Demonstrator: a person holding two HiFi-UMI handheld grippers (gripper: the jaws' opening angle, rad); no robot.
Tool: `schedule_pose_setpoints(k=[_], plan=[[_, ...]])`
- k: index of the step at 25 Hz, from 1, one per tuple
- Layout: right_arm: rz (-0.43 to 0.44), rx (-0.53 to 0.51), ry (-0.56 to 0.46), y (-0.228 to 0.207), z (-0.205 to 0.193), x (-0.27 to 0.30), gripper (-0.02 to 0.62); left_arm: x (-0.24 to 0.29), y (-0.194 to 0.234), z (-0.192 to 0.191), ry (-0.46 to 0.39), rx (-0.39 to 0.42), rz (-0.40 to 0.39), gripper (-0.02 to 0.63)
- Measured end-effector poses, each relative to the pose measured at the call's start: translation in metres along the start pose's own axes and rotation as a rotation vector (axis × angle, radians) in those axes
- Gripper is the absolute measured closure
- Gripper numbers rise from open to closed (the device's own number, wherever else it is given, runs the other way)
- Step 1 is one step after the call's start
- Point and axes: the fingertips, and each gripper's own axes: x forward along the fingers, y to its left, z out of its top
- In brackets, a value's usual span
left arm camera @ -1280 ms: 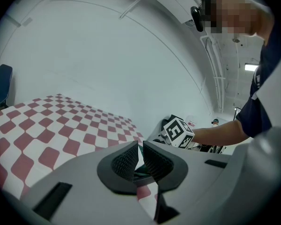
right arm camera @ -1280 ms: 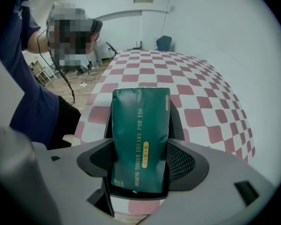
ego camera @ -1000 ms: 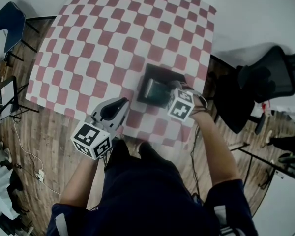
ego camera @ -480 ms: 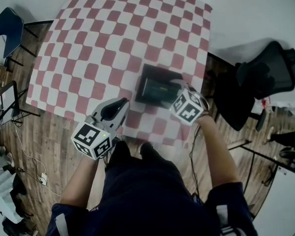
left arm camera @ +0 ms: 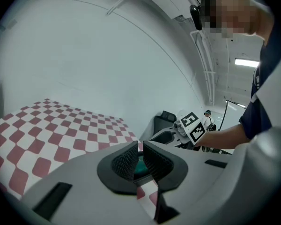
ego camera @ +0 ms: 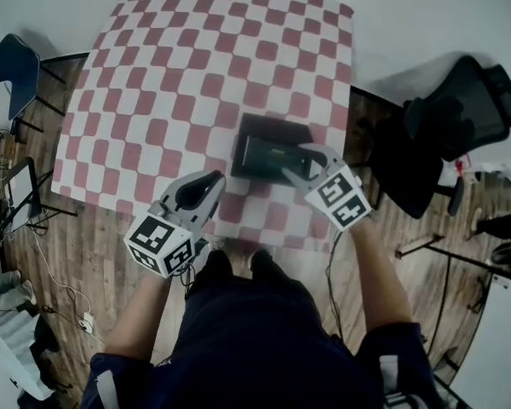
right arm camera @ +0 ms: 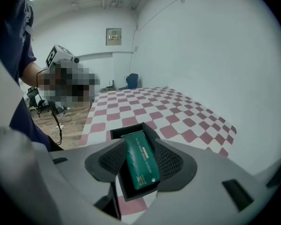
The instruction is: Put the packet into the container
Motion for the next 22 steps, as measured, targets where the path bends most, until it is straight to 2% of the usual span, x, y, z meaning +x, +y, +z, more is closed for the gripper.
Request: schedule_pose_setpoints(k=[12, 22], plan=[[-0.161, 0.159, -0.185, 0.015, 0.016, -0.059, 0.535, -0.013, -0.023, 0.01, 0.01, 0.067, -0.063, 0.555], [-0.232, 0.242, -0.293, 0.044, 0.025, -0.094, 0.578, -0.026, -0.033, 0.012, 0.017, 0.109, -0.111, 0.554]])
